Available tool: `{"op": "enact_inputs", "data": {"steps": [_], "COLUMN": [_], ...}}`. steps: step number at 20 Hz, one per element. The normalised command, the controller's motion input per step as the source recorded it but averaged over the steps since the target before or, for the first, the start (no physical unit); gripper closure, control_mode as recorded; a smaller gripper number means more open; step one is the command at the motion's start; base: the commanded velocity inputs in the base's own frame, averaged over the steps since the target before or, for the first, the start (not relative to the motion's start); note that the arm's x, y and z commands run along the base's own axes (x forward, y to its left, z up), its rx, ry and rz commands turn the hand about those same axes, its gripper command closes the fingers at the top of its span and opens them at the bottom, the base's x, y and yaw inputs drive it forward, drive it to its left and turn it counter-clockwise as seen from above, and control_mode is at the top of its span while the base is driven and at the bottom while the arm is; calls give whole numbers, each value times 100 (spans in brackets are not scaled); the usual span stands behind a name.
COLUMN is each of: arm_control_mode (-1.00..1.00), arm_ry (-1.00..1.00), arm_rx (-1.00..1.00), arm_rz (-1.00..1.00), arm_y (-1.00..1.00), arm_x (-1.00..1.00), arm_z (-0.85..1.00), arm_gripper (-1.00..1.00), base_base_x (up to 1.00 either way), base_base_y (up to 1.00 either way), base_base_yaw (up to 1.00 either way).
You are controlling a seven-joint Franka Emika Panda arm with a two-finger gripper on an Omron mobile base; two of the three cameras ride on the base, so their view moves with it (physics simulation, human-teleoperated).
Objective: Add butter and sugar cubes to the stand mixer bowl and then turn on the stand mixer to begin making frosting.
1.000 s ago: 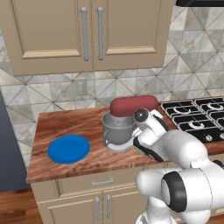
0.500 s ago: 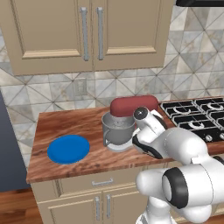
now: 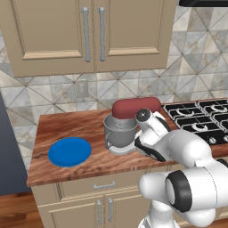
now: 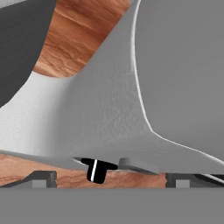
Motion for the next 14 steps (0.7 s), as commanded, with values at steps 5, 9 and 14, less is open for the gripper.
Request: {"op": "enact_inputs", "data": {"steps": [5,9,14], "arm_control_mode": [-100,-100,-100], "arm_ry": [-1,0,0], "arm_rx": [0,0,0], "arm_rz": [0,0,0], "arm_y": [-1,-14,-18], "arm_x": [0,0,0], "arm_z": [0,2,3], "arm_gripper": [100,100,100], "base_base_x": [0,0,0], "base_base_y": [0,0,0], "base_base_yaw": [0,0,0]}}
